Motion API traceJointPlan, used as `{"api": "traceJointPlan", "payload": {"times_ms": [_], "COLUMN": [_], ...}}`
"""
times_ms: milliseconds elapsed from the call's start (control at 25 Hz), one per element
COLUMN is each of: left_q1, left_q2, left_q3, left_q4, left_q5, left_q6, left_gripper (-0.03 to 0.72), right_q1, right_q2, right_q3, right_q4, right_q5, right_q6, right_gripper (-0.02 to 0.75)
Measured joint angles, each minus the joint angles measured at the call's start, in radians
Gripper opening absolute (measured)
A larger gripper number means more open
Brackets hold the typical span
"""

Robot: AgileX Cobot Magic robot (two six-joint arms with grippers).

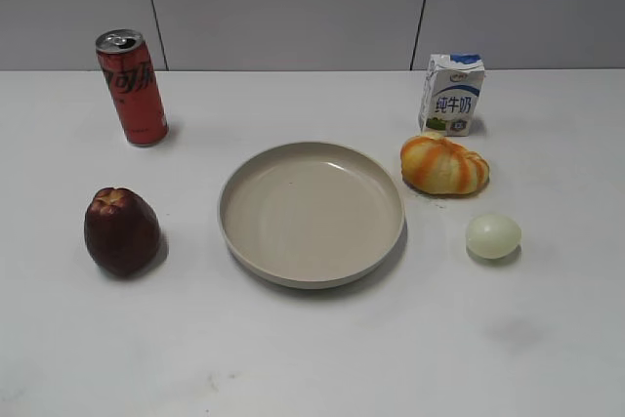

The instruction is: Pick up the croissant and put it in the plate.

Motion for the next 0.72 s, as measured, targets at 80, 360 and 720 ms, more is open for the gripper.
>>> {"api": "traceJointPlan", "payload": {"times_ms": [80,360,720], "left_q1": [0.000,0.000,0.000], "left_q2": [0.000,0.000,0.000], "left_q3": [0.000,0.000,0.000], "left_q4": [0.000,0.000,0.000], "left_q5": [0.000,0.000,0.000], "left_q6": [0.000,0.000,0.000], "left_gripper": [0.584,0.584,0.584], "right_q1": [0.000,0.000,0.000], "right_q2": [0.000,0.000,0.053], "right_q3": [0.000,0.000,-0.025], "right_q4": [0.000,0.000,0.006], "right_q5": [0.000,0.000,-0.119], "right_q6": [0.000,0.000,-0.002], "right_gripper": [0.589,0.589,0.589]}}
